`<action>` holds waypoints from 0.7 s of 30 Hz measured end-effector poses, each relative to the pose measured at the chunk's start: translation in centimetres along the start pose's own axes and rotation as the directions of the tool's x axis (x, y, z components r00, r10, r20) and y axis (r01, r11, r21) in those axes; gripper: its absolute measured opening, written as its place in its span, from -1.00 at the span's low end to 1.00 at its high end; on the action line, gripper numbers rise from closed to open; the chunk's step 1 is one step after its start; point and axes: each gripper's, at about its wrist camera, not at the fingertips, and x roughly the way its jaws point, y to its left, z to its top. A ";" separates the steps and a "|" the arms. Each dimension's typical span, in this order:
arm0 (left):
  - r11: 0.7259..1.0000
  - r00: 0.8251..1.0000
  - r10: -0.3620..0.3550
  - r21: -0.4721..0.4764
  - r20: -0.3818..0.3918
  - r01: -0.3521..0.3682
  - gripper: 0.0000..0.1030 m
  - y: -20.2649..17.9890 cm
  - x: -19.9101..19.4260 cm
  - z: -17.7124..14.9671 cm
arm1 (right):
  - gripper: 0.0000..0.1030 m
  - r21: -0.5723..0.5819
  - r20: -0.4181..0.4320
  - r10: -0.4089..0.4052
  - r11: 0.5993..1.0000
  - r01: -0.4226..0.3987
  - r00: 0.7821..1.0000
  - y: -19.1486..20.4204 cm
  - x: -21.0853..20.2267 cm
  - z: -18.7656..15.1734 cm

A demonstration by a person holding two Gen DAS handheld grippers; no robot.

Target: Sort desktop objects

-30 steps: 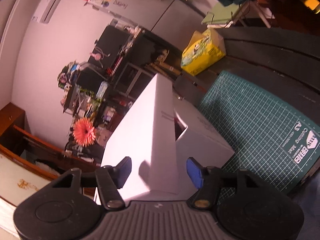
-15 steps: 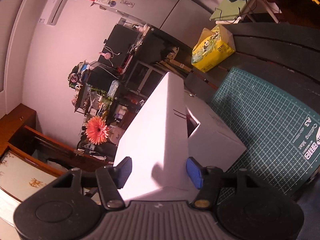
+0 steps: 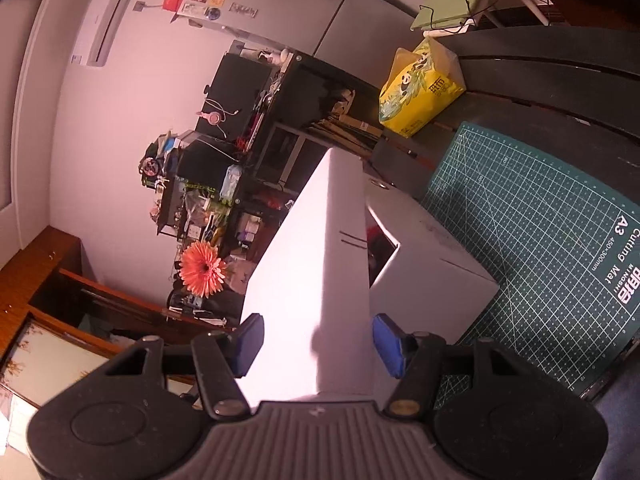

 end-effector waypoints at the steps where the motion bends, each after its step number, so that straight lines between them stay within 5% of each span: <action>1: 1.000 1.000 0.001 -0.005 0.006 -0.001 0.51 0.2 0.0 0.2 | 0.17 0.000 -0.002 0.001 1.000 -0.001 1.000 0.0 0.0 0.0; 21: 0.999 0.999 -0.048 0.001 -0.005 0.048 0.52 0.3 1.8 0.8 | 0.17 -0.004 -0.034 0.020 1.000 -0.020 0.999 0.4 0.4 -0.3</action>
